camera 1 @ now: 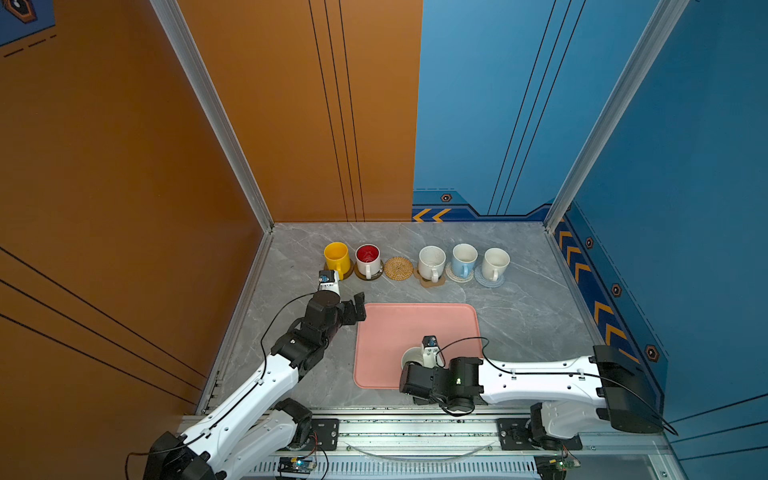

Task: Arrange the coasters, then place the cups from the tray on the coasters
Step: 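Lower the right gripper onto the purple-handled mug's rim and close it, then lift the purple-handled mug off the pink tray with the right gripper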

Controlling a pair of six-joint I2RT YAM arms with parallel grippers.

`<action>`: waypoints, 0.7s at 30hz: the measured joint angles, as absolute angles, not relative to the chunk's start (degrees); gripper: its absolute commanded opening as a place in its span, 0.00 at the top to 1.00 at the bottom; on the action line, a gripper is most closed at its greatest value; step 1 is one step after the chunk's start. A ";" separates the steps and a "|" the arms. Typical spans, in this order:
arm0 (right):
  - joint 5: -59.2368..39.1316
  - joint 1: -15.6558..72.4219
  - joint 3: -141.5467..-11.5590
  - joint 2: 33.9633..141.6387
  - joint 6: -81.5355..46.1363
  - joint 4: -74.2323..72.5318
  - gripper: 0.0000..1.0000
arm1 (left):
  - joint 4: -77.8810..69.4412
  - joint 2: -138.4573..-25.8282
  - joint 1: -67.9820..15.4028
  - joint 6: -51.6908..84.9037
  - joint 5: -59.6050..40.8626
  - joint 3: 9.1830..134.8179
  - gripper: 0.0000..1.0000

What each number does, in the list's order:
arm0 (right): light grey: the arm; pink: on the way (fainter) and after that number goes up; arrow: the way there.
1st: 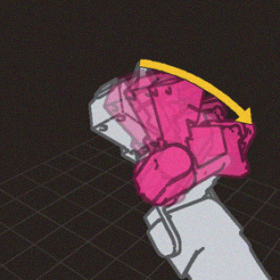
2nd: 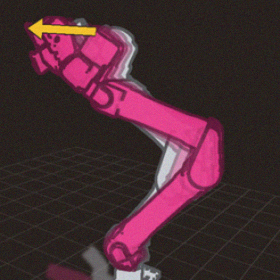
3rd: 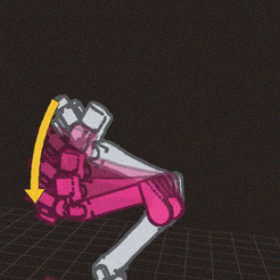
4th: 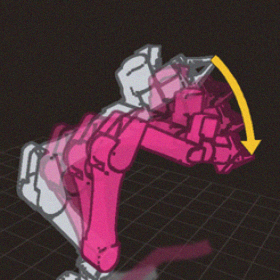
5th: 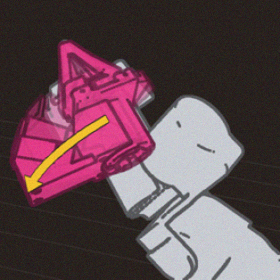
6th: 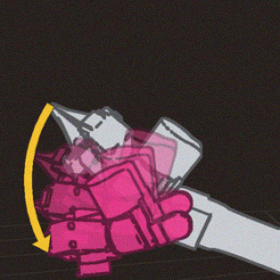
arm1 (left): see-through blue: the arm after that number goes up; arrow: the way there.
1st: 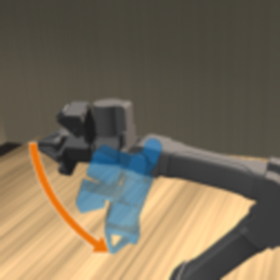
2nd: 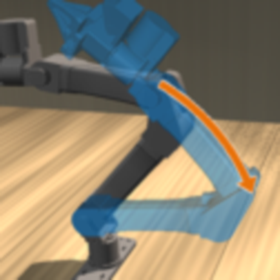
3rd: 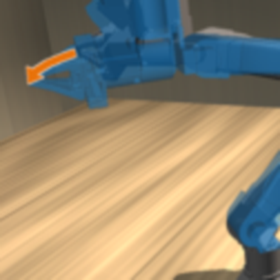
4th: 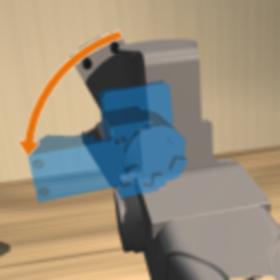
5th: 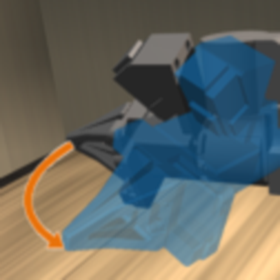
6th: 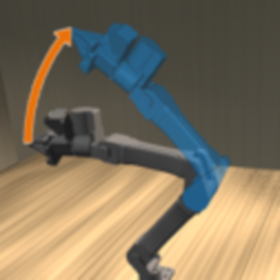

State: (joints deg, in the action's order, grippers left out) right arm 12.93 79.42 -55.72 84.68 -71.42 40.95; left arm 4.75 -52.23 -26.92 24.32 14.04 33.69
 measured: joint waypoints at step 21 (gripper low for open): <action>10.07 77.45 -56.45 89.65 -69.04 39.77 0.55 | 3.99 -53.34 -25.96 24.93 12.69 33.67 0.02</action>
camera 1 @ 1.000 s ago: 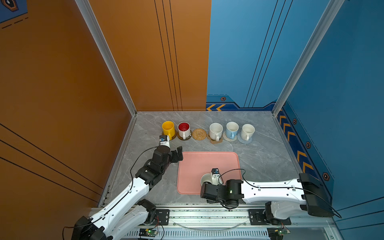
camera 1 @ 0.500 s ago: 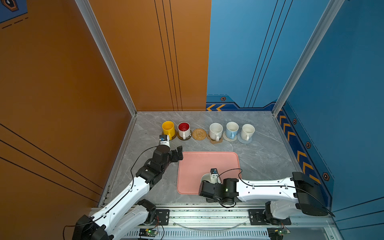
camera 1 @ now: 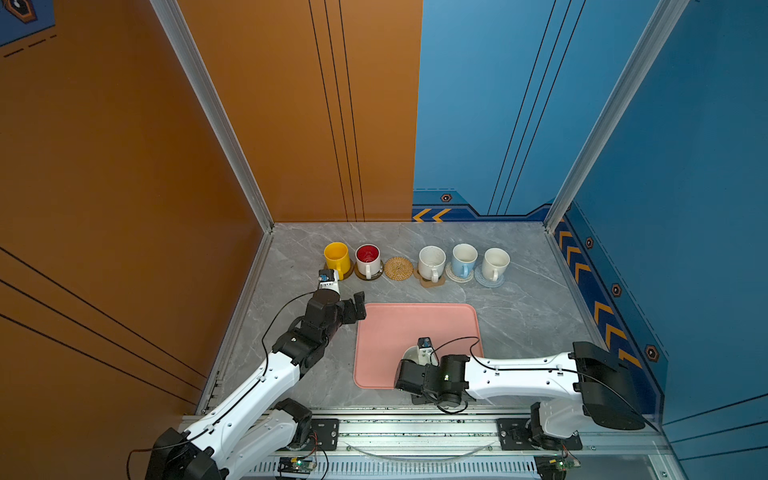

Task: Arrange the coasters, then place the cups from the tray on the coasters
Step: 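Lift the purple-handled mug off the pink tray with the right gripper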

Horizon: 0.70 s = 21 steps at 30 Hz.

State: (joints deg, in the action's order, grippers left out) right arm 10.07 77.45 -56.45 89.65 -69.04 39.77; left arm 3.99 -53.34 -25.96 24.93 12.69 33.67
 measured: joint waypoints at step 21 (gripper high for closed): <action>9.15 76.23 -58.02 91.26 -67.53 39.70 1.00 | 3.79 -53.43 -24.73 25.12 11.27 32.95 0.02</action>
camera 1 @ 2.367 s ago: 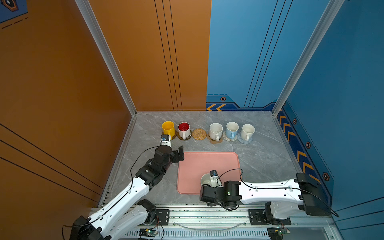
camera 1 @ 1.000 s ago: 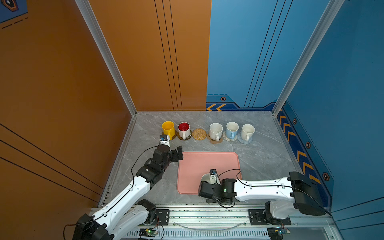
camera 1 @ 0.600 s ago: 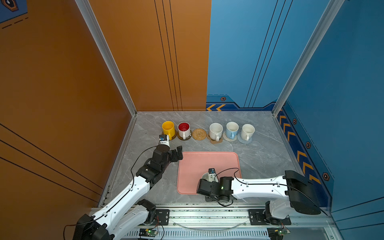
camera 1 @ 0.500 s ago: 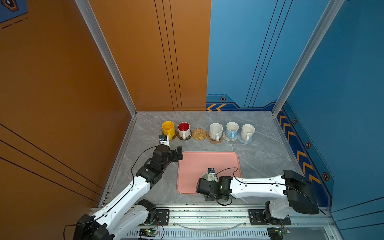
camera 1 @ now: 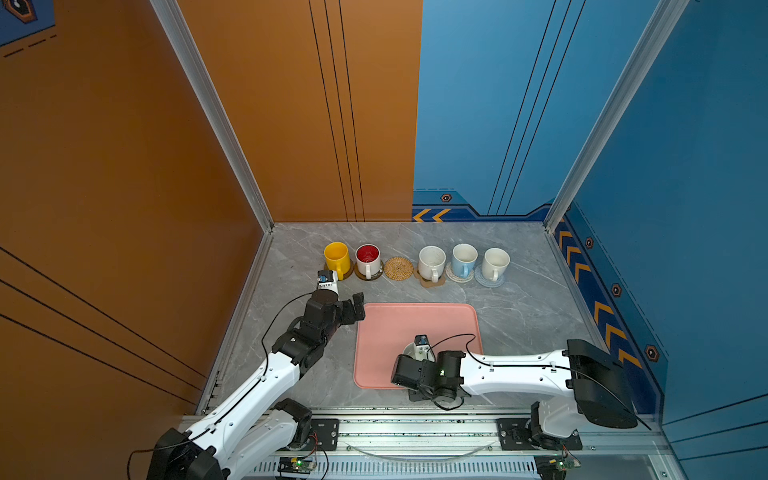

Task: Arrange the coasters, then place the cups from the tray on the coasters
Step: 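Lift the purple-handled mug off the pink tray with the right gripper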

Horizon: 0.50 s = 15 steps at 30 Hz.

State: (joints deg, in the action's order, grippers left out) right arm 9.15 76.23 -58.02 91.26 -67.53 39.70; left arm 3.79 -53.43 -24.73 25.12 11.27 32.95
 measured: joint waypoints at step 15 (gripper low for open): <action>10.70 76.27 -59.96 92.49 -66.98 43.09 1.00 | 3.79 -53.45 -24.67 25.12 11.22 32.82 0.02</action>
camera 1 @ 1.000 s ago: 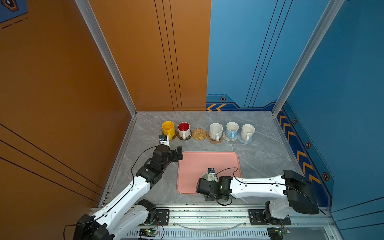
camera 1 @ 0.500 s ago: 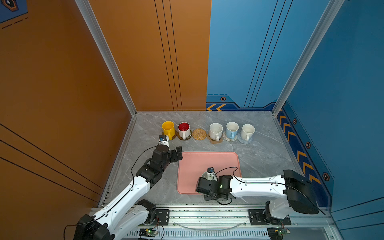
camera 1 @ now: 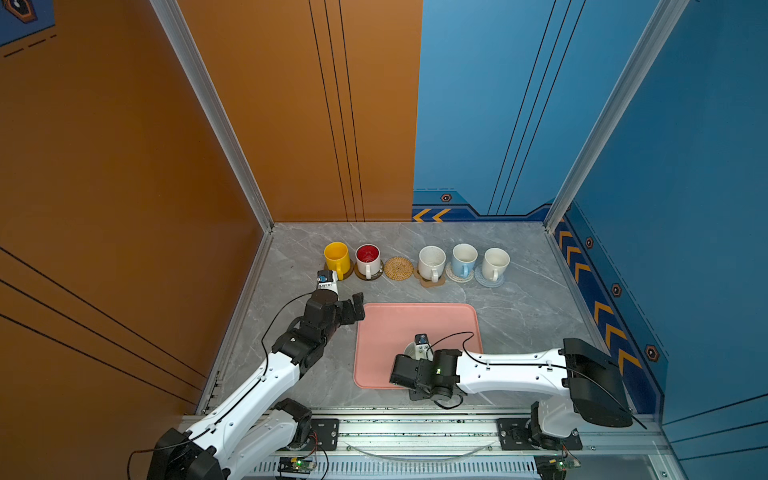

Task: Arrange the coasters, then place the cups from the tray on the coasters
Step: 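Lift the purple-handled mug off the pink tray with the right gripper, then carry the purple-handled mug with the right gripper toward the row of coasters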

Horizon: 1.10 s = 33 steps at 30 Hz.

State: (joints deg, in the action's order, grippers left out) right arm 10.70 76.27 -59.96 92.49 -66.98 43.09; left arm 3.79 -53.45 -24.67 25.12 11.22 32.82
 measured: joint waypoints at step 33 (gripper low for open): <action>11.22 66.59 -63.64 91.81 -54.08 44.60 1.00 | 3.88 -53.45 -24.36 25.56 11.14 32.77 0.02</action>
